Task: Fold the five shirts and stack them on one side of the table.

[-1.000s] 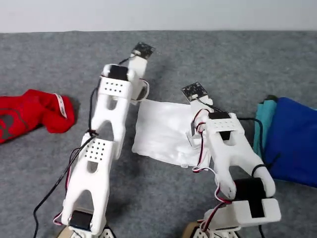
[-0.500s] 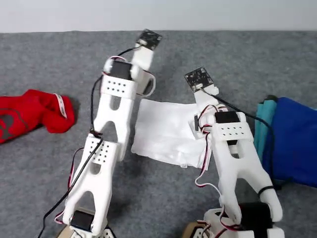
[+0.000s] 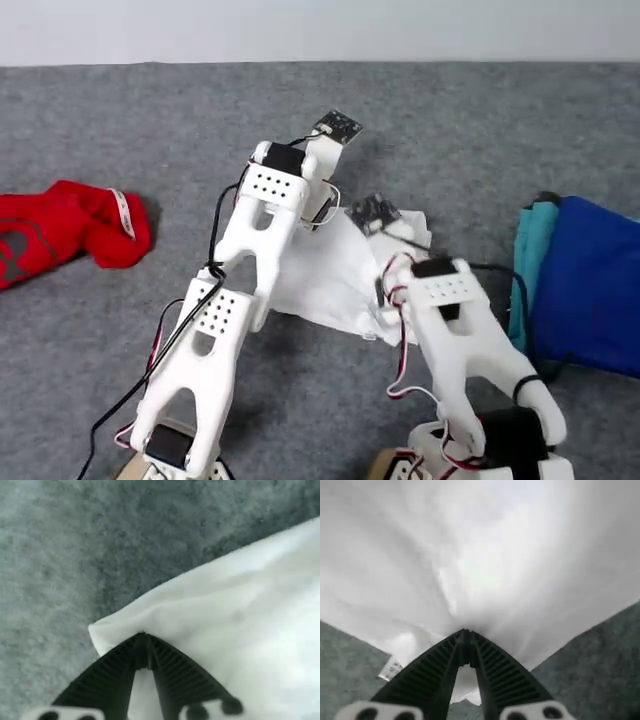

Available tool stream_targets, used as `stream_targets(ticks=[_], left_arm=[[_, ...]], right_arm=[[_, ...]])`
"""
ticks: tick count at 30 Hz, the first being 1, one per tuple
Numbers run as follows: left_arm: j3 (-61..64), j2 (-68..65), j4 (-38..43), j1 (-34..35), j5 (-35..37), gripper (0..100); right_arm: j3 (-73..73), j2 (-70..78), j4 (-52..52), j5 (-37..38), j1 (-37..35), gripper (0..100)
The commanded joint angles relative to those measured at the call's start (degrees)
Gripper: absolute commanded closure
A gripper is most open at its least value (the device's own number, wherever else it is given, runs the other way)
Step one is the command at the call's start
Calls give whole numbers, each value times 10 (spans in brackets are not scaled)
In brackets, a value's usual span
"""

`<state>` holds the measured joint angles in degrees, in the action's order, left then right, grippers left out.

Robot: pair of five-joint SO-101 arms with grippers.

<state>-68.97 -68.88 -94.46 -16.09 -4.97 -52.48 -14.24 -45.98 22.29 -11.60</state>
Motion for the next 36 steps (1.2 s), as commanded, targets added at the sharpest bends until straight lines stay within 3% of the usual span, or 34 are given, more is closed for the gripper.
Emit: stream_targets(ticks=[1, 7, 14, 19, 23, 28, 36], left_arm=[[-2, 36, 17, 18, -4, 994], [-67, 40, -23, 21, -4, 994], [-183, 42, -62, 23, -3, 994], [-184, 55, -65, 16, -3, 994], [-101, 130, -64, 12, 16, 994], [92, 262, -63, 12, 30, 995], [379, 436, -46, -6, 28, 995]], right_arm=[[-23, -27, 18, 40, 41, 988], [-3, -60, 14, 49, 73, 988], [36, -160, -51, 48, 43, 988], [53, -221, -22, 45, 36, 984], [58, -210, 48, 44, 44, 984], [77, -142, 138, -32, 72, 984], [205, 27, 144, -130, 87, 983]])
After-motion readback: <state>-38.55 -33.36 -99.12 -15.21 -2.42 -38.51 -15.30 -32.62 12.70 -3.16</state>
